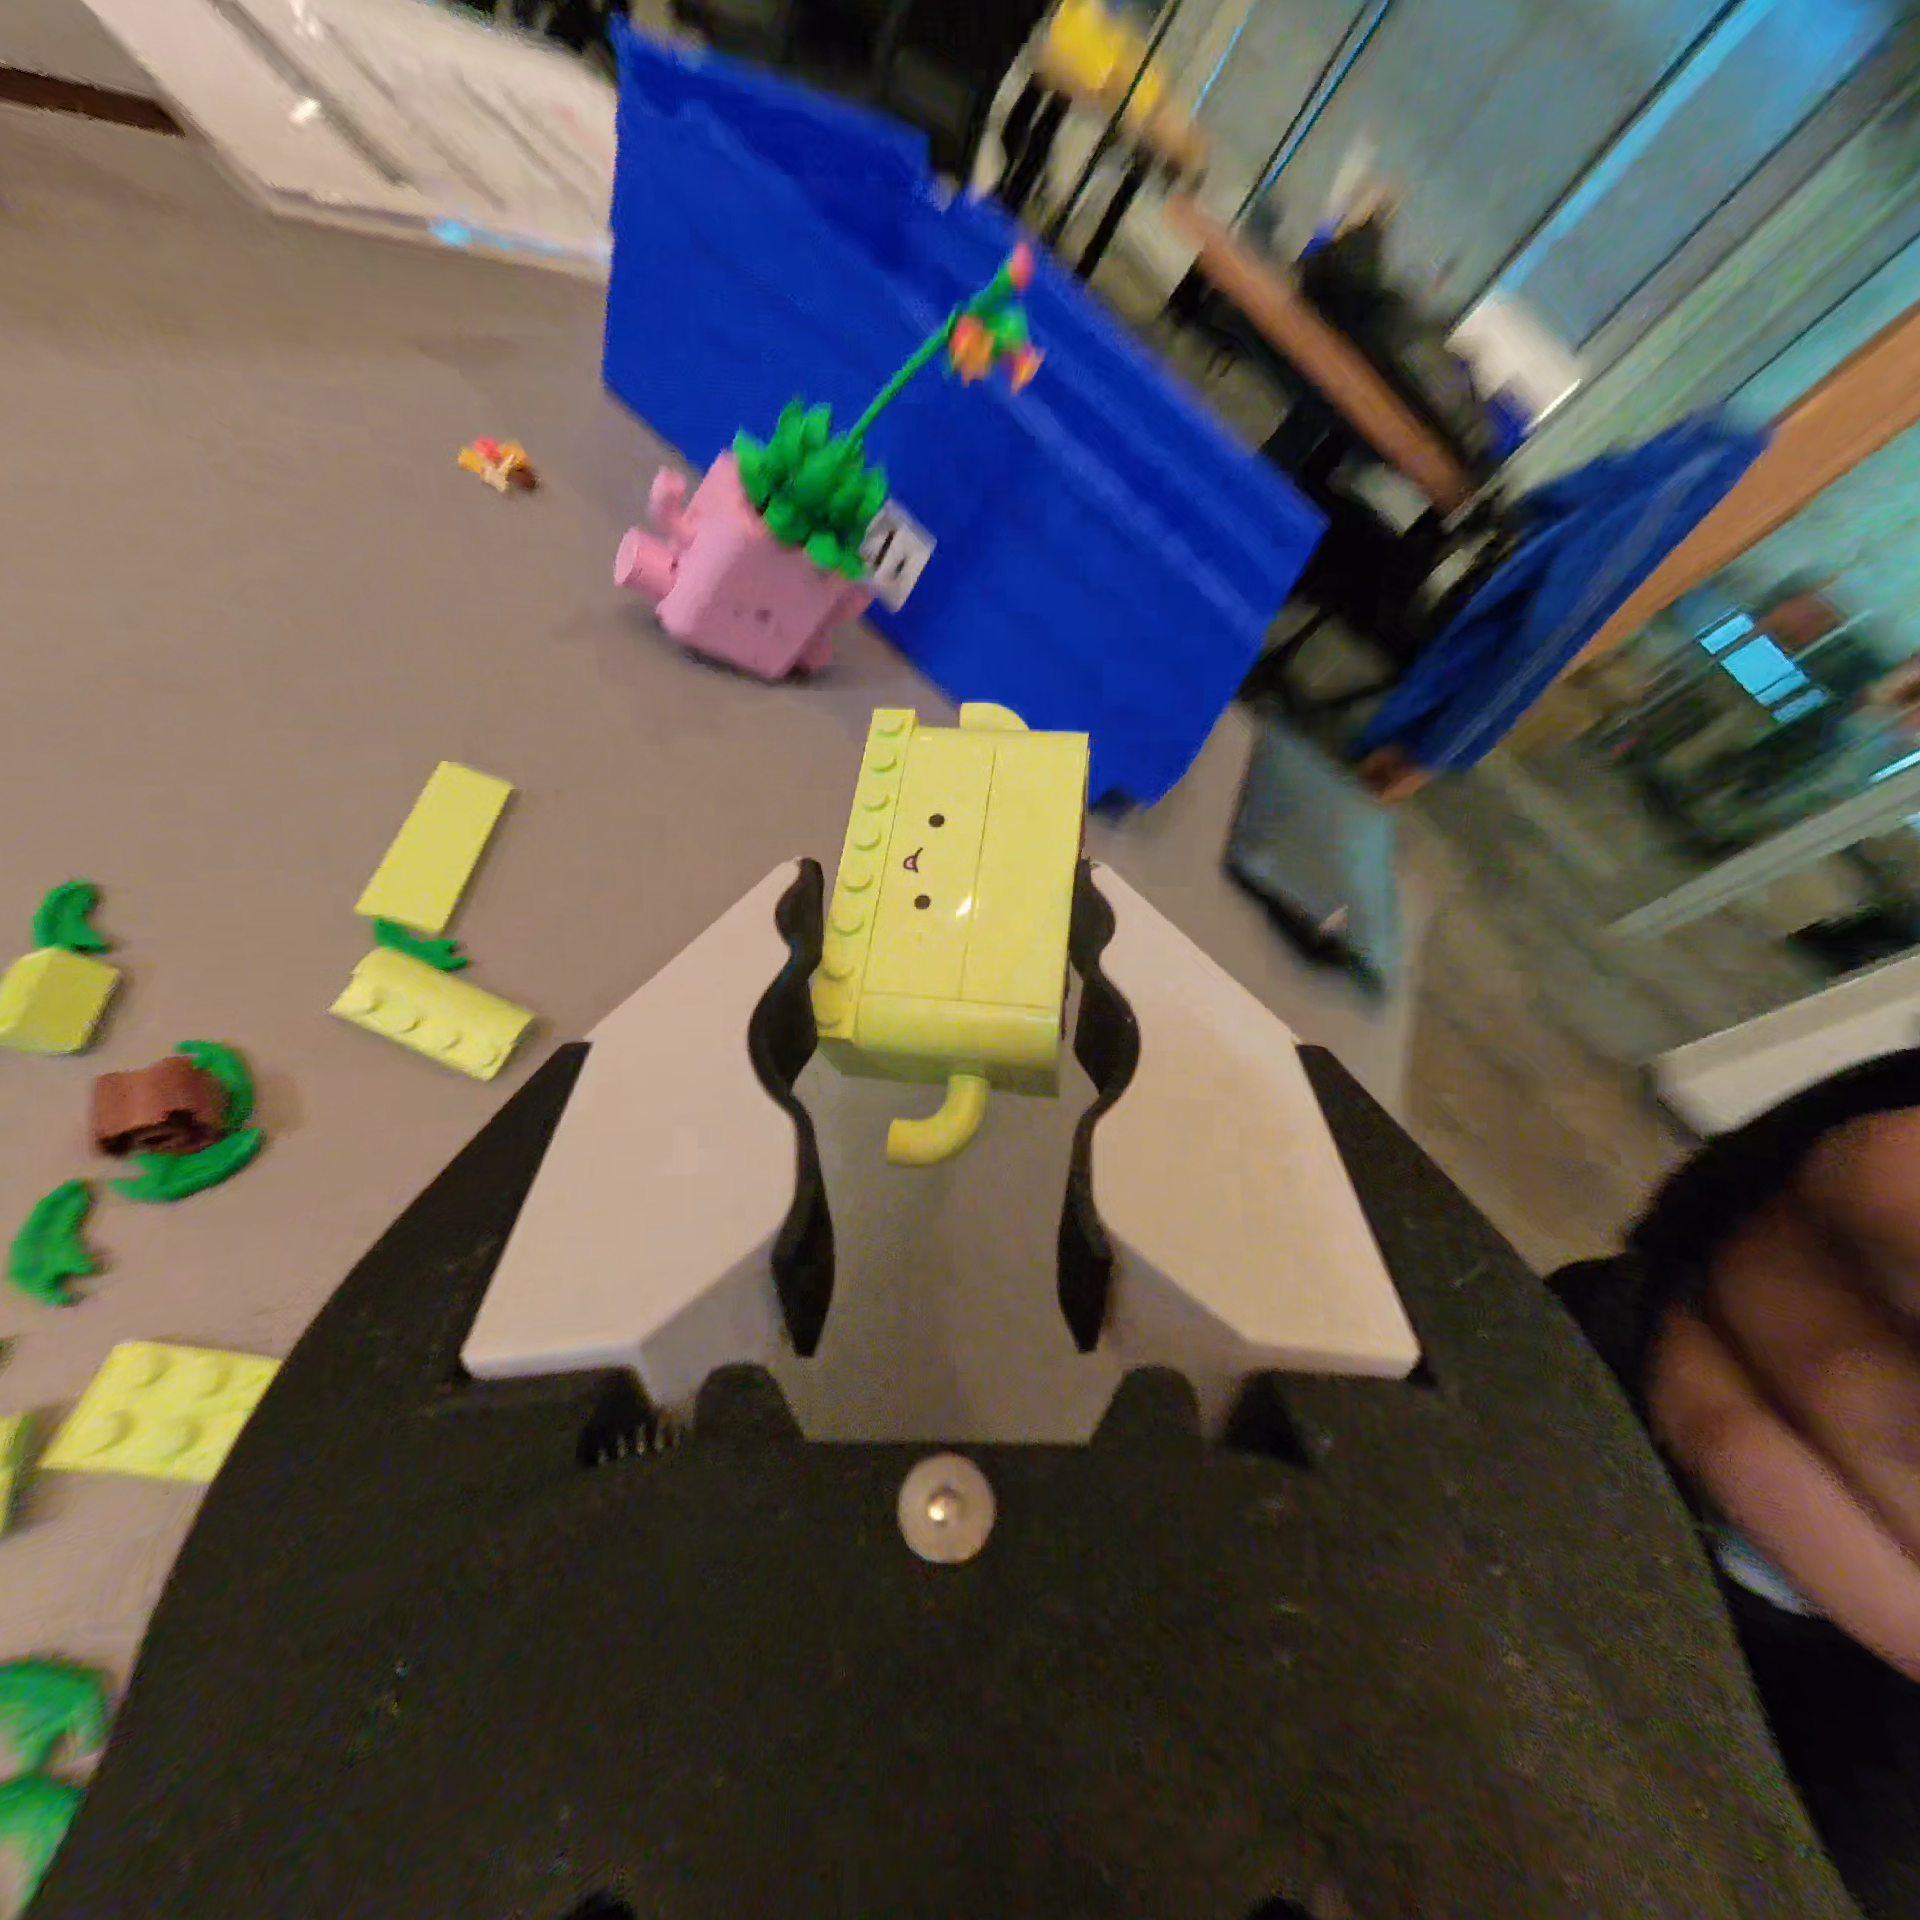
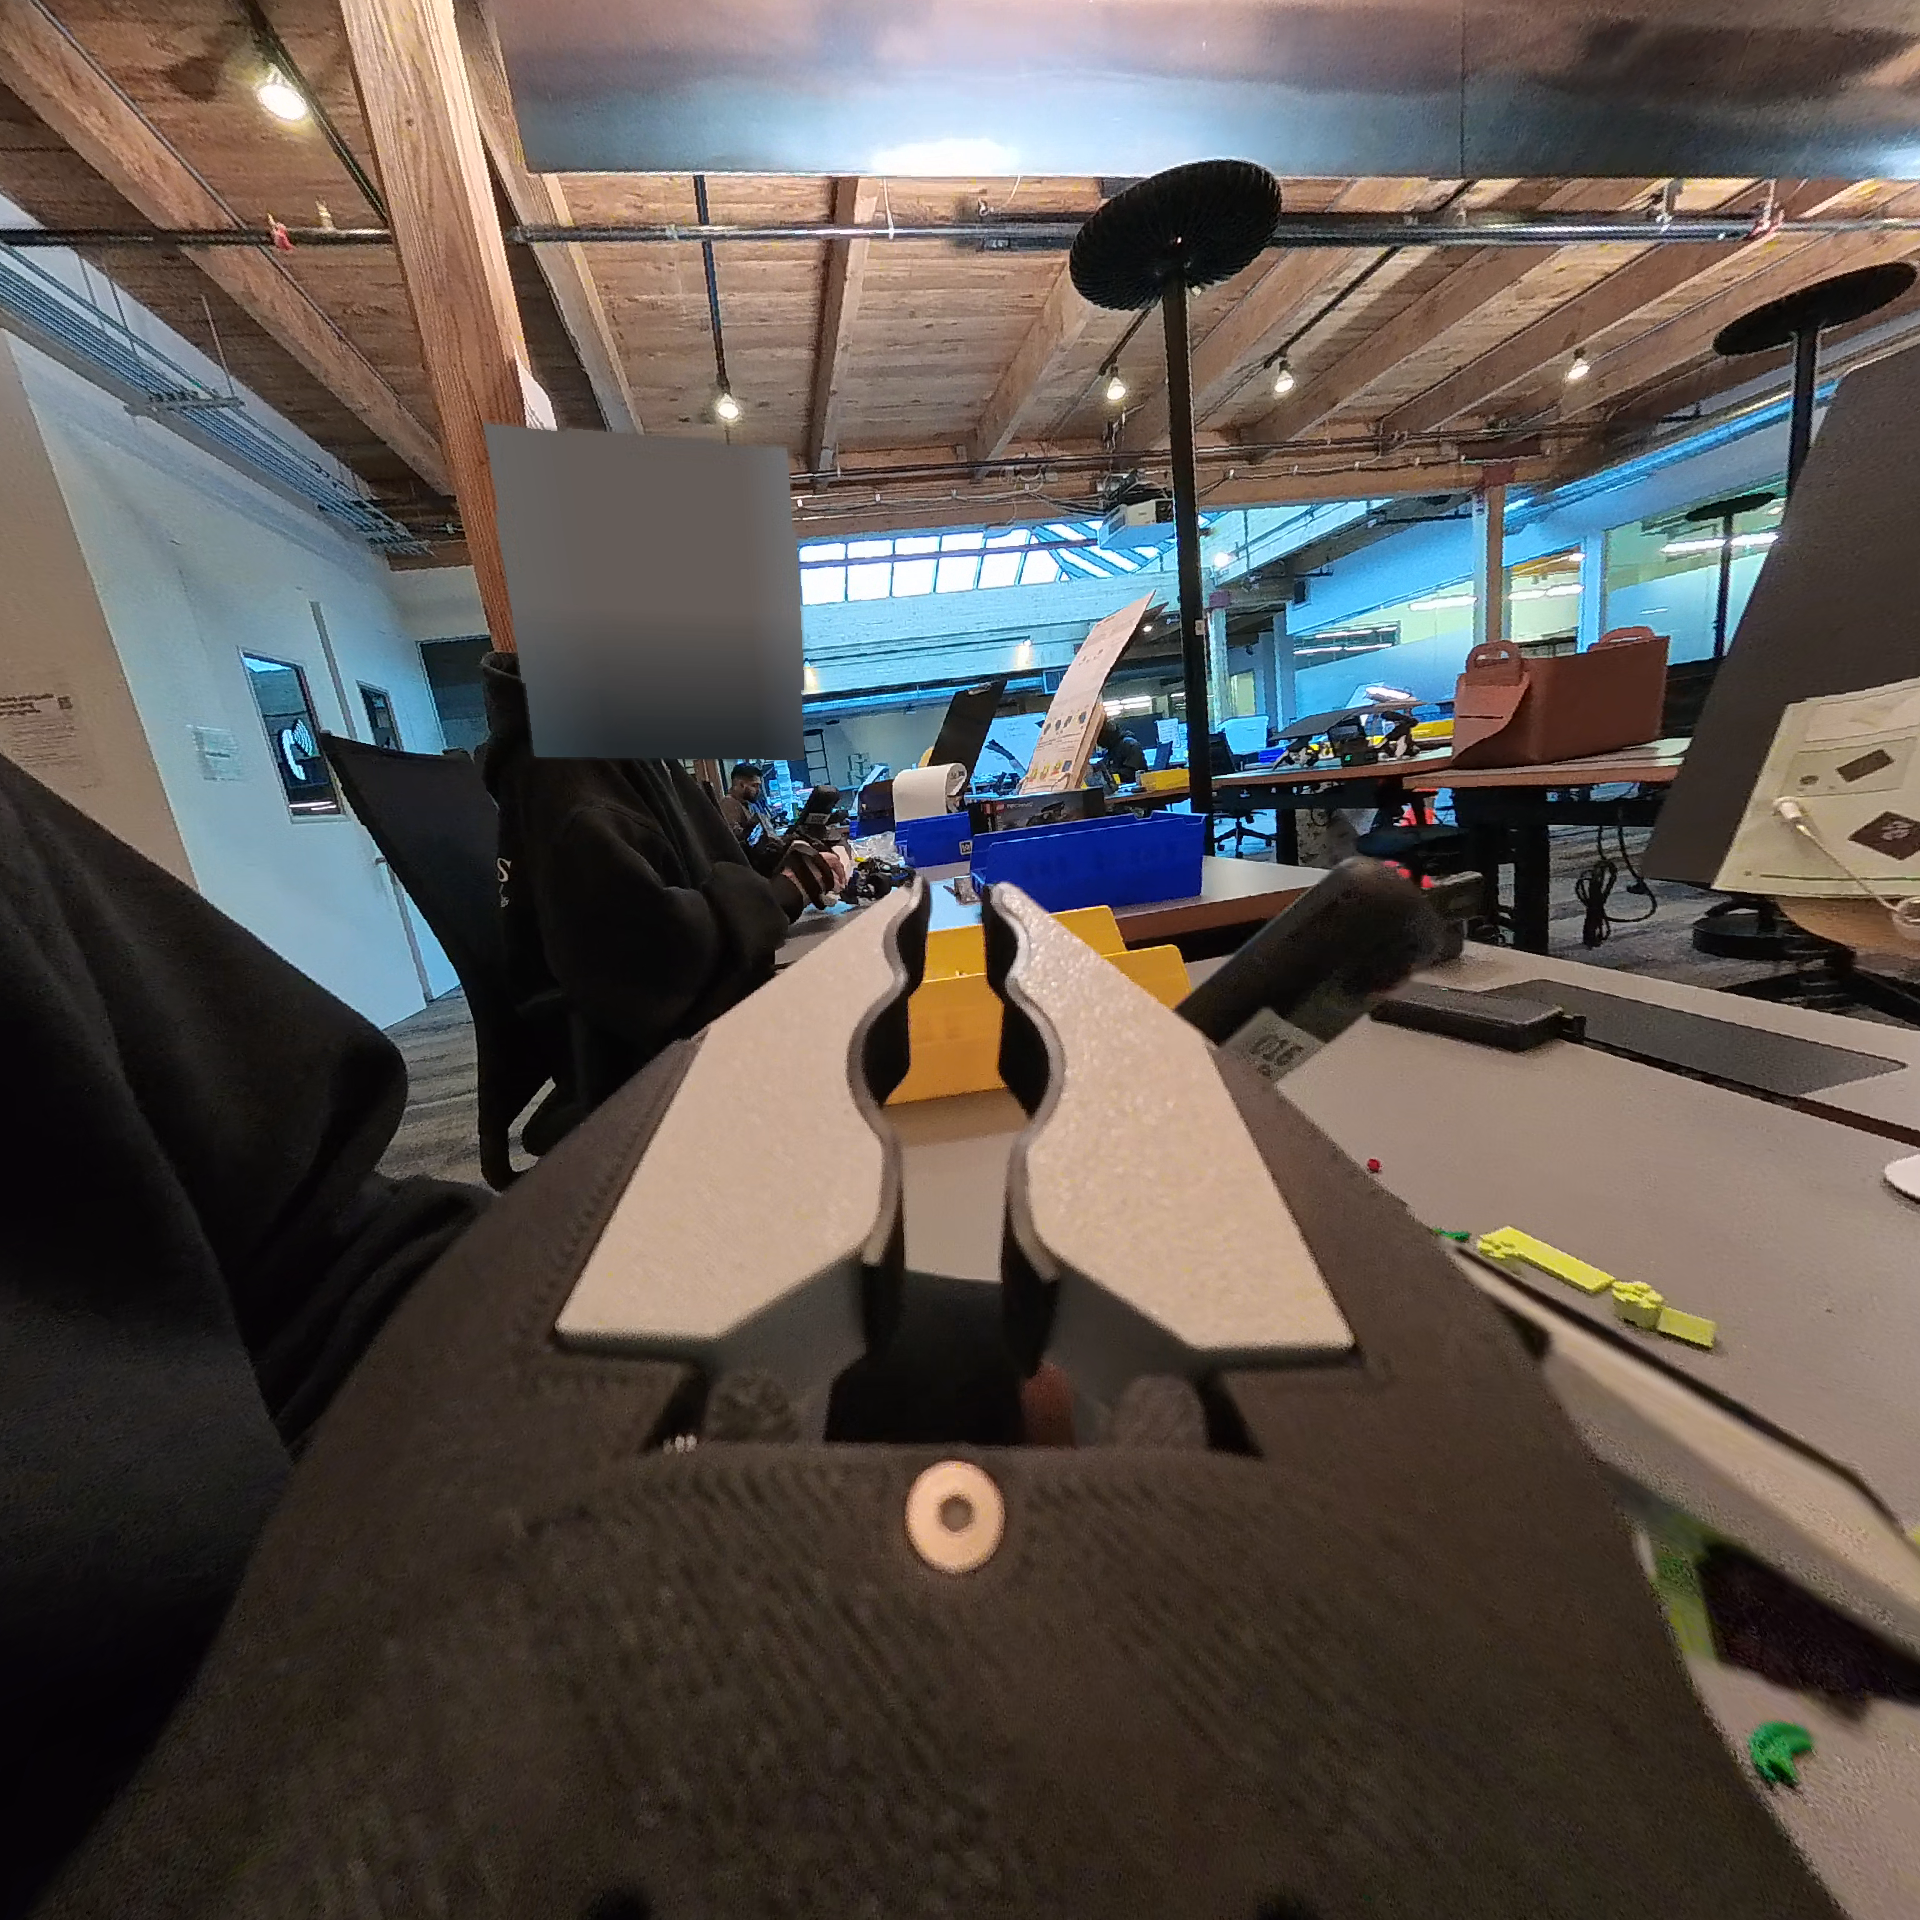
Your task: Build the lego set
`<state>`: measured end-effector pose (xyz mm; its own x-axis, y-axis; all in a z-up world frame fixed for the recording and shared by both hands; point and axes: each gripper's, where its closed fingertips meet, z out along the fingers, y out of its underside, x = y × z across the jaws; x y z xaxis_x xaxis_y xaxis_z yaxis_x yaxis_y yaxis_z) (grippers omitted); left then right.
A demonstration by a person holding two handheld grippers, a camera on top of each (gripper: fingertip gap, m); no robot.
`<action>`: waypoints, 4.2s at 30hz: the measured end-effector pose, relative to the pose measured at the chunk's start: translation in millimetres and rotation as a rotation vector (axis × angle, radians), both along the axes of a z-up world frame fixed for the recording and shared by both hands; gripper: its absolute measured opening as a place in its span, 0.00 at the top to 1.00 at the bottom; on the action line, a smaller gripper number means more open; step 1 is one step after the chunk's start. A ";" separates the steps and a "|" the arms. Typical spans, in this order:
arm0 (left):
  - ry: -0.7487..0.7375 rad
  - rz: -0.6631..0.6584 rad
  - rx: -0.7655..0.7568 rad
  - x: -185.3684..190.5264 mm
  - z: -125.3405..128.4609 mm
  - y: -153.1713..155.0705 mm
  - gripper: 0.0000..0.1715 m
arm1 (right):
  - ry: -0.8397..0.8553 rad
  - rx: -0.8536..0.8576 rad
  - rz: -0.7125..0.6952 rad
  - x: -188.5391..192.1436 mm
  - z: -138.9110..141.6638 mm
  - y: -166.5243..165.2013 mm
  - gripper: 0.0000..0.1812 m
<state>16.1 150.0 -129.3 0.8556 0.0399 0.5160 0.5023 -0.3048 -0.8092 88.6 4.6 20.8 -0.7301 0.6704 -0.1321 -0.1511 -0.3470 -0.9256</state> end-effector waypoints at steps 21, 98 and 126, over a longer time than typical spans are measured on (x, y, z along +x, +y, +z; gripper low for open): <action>-0.529 -0.244 0.568 17.0 94.2 -25.8 0.73 | 0.018 0.013 0.005 3.5 1.4 -5.1 0.96; 0.514 -0.186 -0.288 35.8 -35.4 55.0 0.49 | 0.072 -0.010 -0.049 15.0 26.9 24.6 0.96; 0.557 0.157 0.014 -103.4 -5.5 -115.5 1.00 | -0.309 0.300 -0.316 -194.5 -107.9 80.0 0.97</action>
<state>-87.2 34.5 -134.8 0.9828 0.1847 -0.0088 0.0380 -0.2481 -0.9680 -105.9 84.6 -87.1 -0.4440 0.8927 -0.0776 0.0899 -0.0418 -0.9951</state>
